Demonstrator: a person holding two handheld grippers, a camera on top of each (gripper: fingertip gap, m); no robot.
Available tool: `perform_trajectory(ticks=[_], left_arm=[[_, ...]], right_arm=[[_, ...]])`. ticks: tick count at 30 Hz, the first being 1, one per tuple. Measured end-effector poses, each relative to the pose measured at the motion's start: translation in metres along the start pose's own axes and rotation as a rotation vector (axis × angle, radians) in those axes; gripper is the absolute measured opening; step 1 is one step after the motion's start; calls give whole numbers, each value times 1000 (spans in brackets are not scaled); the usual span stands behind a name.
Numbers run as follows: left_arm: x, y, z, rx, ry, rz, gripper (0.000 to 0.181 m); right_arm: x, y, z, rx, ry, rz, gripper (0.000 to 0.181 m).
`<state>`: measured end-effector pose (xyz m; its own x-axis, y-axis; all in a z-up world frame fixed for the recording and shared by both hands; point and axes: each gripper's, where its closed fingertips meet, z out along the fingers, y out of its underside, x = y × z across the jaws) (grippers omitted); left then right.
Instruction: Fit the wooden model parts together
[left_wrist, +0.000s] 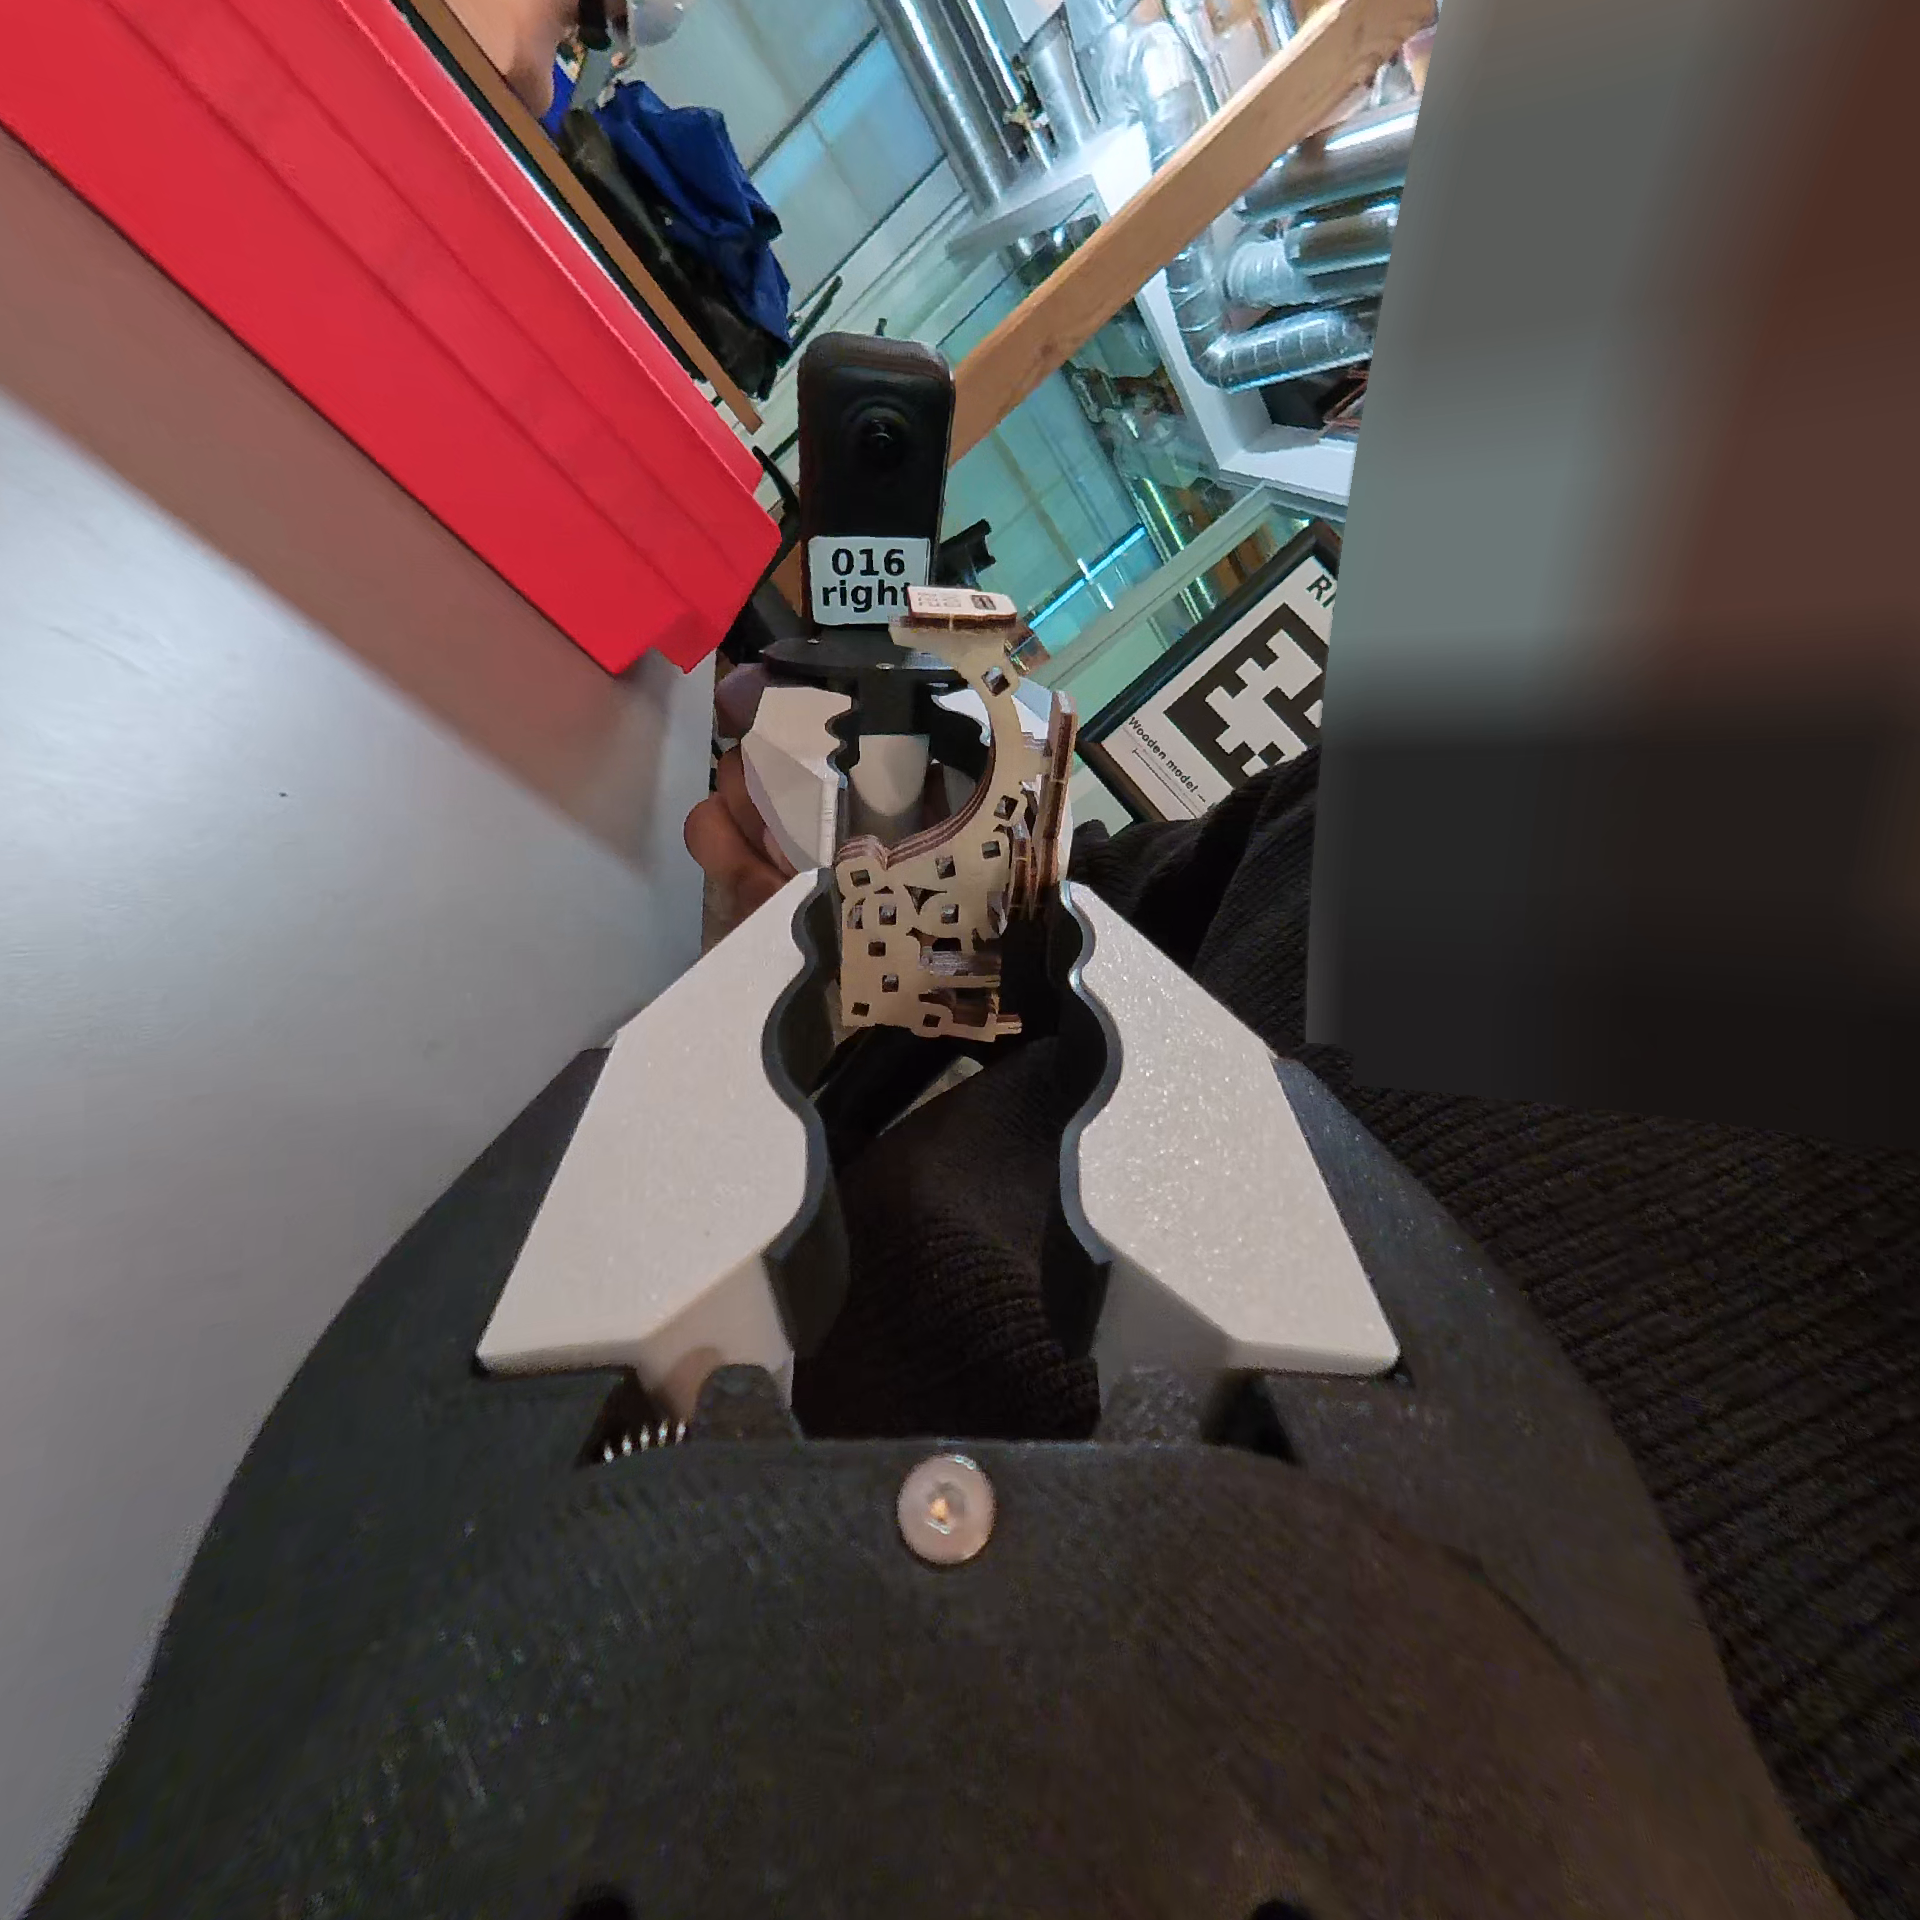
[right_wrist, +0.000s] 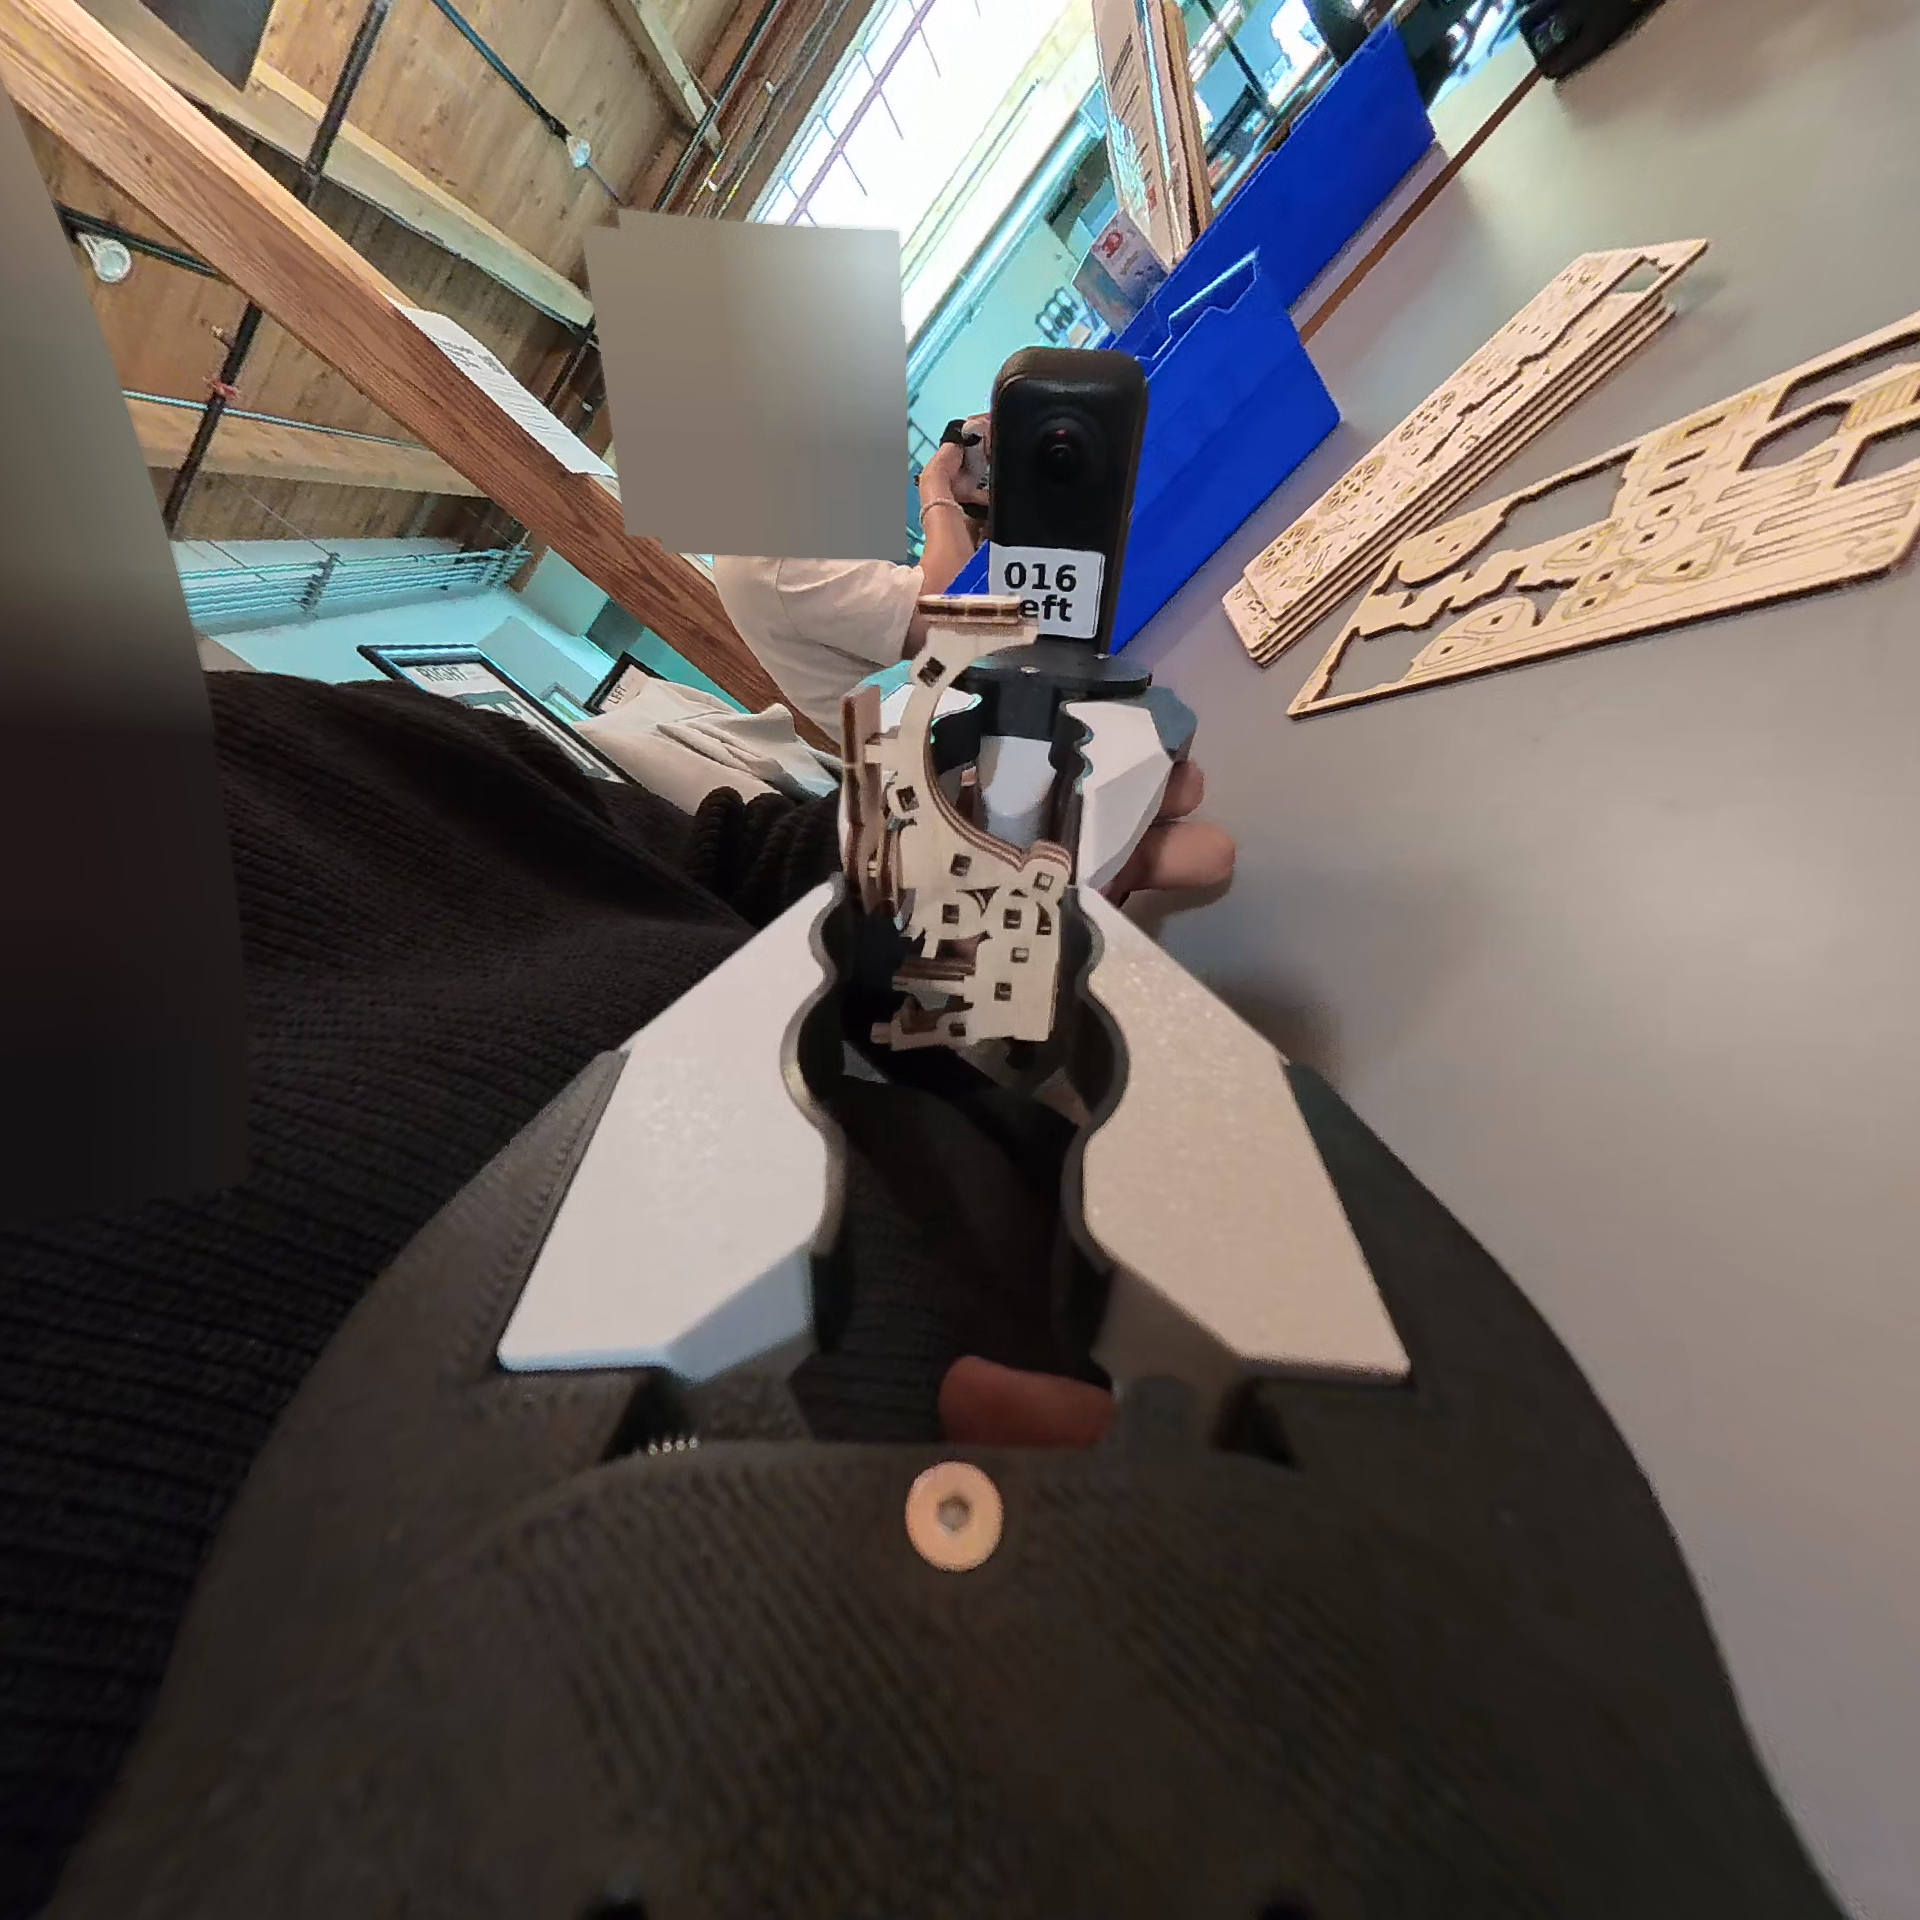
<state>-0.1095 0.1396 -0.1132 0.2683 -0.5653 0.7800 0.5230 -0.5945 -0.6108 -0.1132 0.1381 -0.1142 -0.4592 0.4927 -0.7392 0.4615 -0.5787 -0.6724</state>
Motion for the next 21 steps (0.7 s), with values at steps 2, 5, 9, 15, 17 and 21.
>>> perform_trajectory(ticks=[2, 5, 9, 15, 17, 21], left_arm=[[-2, 1, 0, -5, -5, -20, 38], [-5, 3, -1, -7, -12, -46, 38], [-7, 3, 0, -7, -17, -57, 38], [-8, 1, 0, 14, -20, -83, 38], [-12, -6, -1, 57, -27, -123, 38], [-19, -7, 1, 83, -49, -192, 38]], right_arm=[[2, 1, 0, -4, -4, 27, 39], [5, 3, 0, -9, -10, 62, 39], [6, 4, -1, -13, -15, 81, 39], [8, 2, -2, 1, -13, 101, 39], [11, -4, -3, 41, 5, 109, 40], [18, -6, -6, 47, 33, 122, 40]])
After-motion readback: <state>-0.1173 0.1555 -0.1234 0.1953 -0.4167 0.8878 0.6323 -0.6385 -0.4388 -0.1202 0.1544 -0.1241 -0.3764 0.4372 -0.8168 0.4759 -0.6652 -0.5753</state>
